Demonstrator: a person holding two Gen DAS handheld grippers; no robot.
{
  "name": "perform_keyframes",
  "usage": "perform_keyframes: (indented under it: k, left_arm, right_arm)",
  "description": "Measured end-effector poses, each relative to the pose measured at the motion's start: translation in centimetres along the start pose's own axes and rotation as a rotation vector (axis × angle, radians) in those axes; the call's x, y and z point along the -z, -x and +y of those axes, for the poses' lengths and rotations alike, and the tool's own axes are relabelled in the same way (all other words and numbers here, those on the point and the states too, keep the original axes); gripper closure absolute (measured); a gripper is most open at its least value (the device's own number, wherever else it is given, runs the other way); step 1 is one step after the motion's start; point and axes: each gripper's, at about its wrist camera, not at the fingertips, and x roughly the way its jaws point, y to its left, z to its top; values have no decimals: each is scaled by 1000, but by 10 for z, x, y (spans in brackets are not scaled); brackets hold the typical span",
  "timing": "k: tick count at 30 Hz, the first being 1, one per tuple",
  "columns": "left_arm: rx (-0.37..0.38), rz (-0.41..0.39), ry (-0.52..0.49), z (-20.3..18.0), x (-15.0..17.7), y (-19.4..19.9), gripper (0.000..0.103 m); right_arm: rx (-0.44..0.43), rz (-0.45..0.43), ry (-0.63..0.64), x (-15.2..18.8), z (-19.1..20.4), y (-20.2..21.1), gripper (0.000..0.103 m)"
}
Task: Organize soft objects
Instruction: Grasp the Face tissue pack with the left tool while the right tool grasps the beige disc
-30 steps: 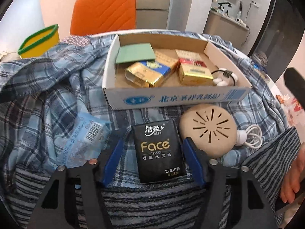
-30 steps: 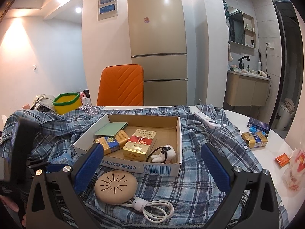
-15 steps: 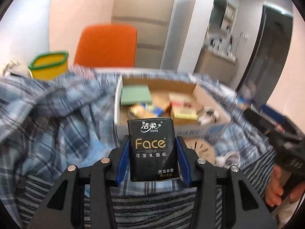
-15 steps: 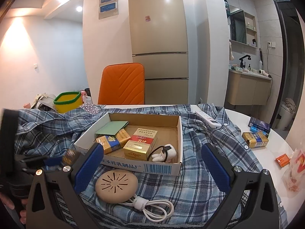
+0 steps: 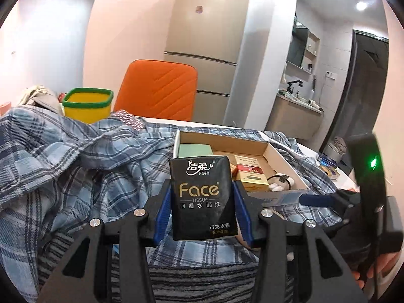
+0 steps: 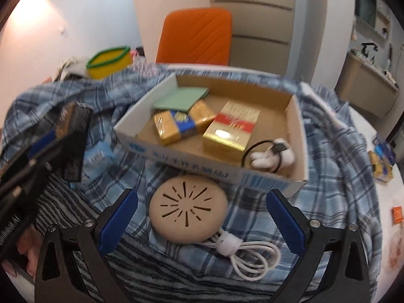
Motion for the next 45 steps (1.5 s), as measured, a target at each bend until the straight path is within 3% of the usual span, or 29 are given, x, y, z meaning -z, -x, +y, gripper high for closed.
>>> perform_keyframes:
  k: [8,11,14,17,23,28,38,45]
  left_arm:
    - [-15,36,-3,-3,2,-6,58]
    - [-4,45,-6,-4,3,-8,58]
    - [-4,48,-11,-5,4,-8,58]
    - [0,44,-14,-5,4,-8,58]
    - [11,28,-25,-6,4,-5,58]
    - [27,-1,-39,-9,4,1,58]
    - [43,-69,-93,-21,7,16,58]
    - [29,-136,-155,-35,-2,37,58]
  right_arm:
    - [37,90,87,1,20,-26,0]
    - [33,118,99,0,23,-32,6]
    - [35,130,99,1,23,-35,7]
    - [20,140,80,1,20,-37,16]
    - [-18,134,38,2,11,-32,20]
    - [-28,86,14,7,5,-13,20]
    - [-50,-102,-28,28,-19,40,20]
    - [-19,-183,-48,30,-32,63,20]
